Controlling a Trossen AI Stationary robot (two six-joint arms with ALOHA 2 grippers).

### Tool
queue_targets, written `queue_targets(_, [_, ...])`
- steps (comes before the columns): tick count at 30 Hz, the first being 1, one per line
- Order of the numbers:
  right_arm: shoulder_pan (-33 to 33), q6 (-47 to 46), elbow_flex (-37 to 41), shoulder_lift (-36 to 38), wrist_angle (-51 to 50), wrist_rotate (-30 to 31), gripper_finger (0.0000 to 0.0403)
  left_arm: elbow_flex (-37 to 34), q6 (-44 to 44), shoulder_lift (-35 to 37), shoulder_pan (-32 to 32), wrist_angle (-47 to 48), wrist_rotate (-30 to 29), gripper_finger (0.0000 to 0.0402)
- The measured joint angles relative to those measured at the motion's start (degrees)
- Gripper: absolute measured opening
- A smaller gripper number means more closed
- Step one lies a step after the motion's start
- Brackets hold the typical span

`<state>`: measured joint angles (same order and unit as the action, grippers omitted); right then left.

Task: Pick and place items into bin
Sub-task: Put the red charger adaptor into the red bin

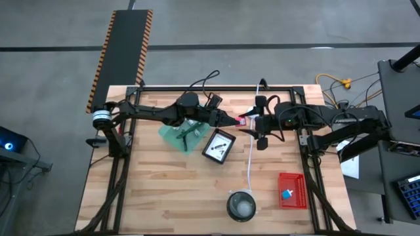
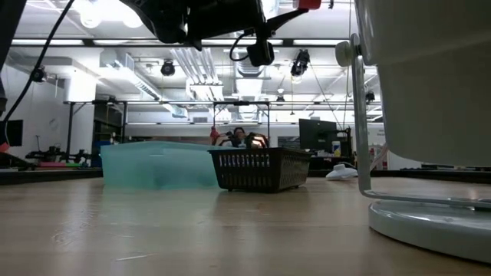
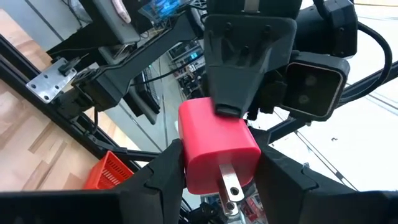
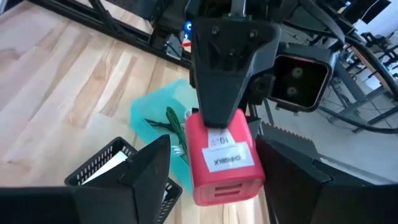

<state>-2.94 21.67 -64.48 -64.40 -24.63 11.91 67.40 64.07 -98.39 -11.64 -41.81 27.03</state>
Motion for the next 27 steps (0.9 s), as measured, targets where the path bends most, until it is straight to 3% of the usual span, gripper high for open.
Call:
queue_targets(9, [0.0,-0.2,0.3,-0.2,0.0,-0.2,0.0215,0.2,0.0,0.0,0.0,0.3,0.2,0.0146])
queue_targets(18, [0.0,0.3,0.1,-0.2,0.0,-0.2,0.0139,0.3,0.1,0.0,0.0,0.4,1.0,0.0146])
queue_targets(27, [0.0,1.3,0.1,-0.2,-0.1,0.0,0.0138,0.2,0.0,0.0,0.0,0.4,1.0,0.0158])
